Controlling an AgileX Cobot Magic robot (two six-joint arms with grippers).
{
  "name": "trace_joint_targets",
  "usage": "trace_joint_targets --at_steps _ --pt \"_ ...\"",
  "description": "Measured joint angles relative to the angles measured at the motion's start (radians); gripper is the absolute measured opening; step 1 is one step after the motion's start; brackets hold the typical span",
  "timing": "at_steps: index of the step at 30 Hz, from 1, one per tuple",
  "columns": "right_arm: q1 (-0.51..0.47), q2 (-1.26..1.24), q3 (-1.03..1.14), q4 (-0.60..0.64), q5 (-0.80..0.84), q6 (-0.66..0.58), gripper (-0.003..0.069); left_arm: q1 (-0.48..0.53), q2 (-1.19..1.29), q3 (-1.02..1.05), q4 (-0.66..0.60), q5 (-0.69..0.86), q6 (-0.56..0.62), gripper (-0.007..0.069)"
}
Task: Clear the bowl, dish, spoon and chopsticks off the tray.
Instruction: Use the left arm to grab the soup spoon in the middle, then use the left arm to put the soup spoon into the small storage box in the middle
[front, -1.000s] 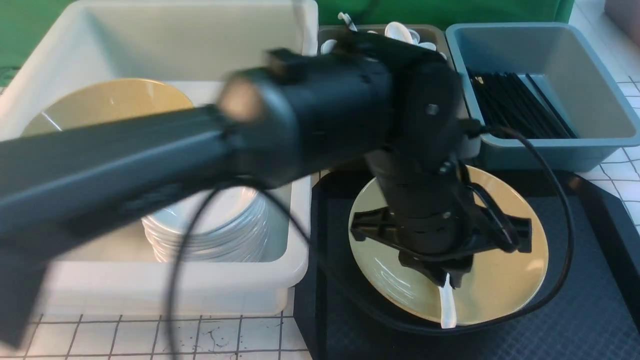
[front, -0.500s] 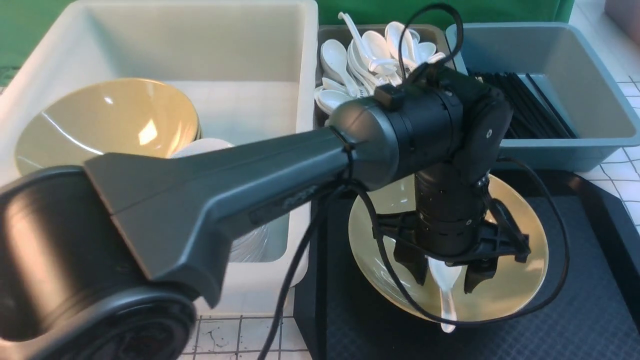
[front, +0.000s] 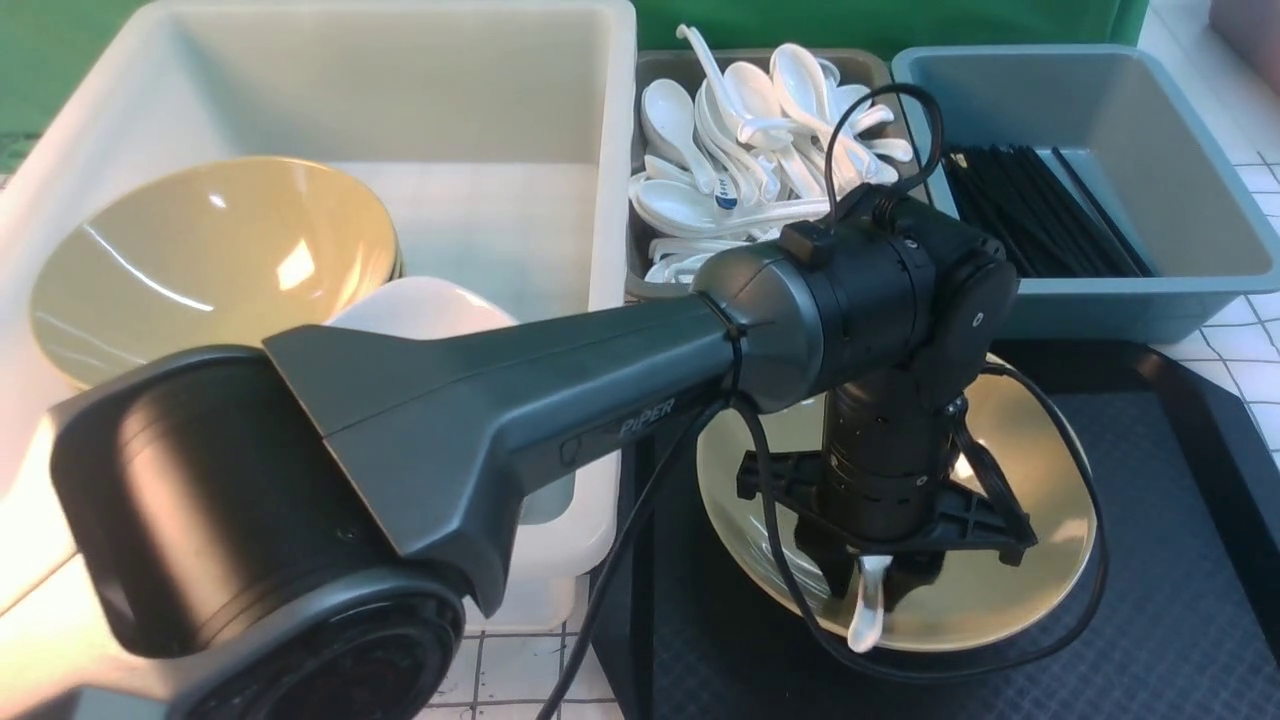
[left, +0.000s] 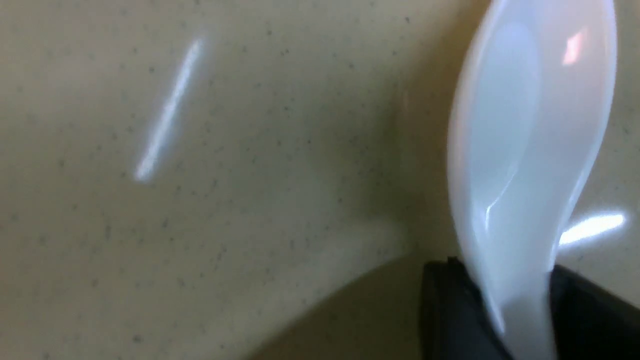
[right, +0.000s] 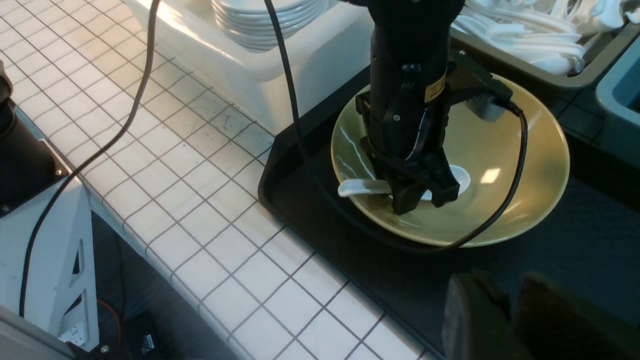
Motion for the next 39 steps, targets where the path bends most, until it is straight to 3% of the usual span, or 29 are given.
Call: trace_joint_targets --at_steps 7,14,17,24,33,39 --pt "0.0 0.0 0.0 -0.005 0.0 0.013 0.013 -0.001 -0.004 -0.096 0.048 0.015 0.019 0.0107" --pt "0.0 0.0 0.0 -0.141 0.0 0.11 0.0131 0.036 -0.069 -0.372 0.176 -0.004 0.039 0.0078" --pt "0.0 0.0 0.0 -0.163 0.0 0.124 0.0132 0.104 -0.075 -0.402 0.167 -0.104 0.046 0.0013" --pt "0.0 0.0 0.0 -0.165 0.0 0.134 0.0134 0.249 -0.022 -0.402 0.102 -0.372 0.056 0.0015" --pt "0.0 0.0 0.0 -0.157 0.0 0.134 0.0141 0.294 0.071 -0.402 0.126 -0.535 0.066 0.0015" --pt "0.0 0.0 0.0 -0.148 0.0 0.129 0.0141 0.296 0.118 -0.402 0.211 -0.601 0.032 0.0015"
